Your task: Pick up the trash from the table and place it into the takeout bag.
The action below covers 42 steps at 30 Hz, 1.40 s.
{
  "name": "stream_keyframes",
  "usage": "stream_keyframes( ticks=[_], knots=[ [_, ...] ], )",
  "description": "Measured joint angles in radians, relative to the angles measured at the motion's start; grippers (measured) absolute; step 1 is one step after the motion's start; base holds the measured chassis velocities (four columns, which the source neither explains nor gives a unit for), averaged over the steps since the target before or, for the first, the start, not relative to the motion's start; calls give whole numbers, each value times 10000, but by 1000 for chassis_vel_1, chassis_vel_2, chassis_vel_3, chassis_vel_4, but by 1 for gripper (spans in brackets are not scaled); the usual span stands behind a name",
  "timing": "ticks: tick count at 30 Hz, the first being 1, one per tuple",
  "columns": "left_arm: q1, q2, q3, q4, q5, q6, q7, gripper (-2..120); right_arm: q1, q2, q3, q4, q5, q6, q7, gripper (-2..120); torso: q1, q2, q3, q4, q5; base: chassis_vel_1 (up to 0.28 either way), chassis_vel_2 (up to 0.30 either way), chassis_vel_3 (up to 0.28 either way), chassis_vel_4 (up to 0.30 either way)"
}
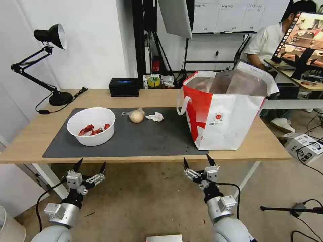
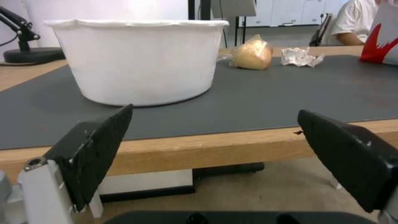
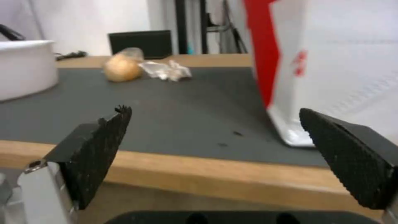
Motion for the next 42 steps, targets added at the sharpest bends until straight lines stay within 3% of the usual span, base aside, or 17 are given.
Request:
stream_keyframes(
  ticks=[12,17,28,42],
  knots=[
    [152,-65,-12,-183,22,6,6,100,2091,-211,-1438,-47,924,-1122,-211,100,0,0,0,-2,-1,0,0,0,0],
    [278,-143,-76,-276,121,11,7,100,4230,217,-2522,-771,1520,-1920,64,100,0,0,1,0,-2,0,0,0,0],
    [370,-121,-153,-355,185,24,-4,100,7180,2251,-3875,-3451,2233,-3287,1371,100,1,-1,1,1,-1,0,0,0,0],
    [214,-202,-46,-219,263,3,4,100,8876,4191,-3523,-6365,3161,-3820,2856,100,1,0,1,0,-2,0,0,0,0]
  ],
)
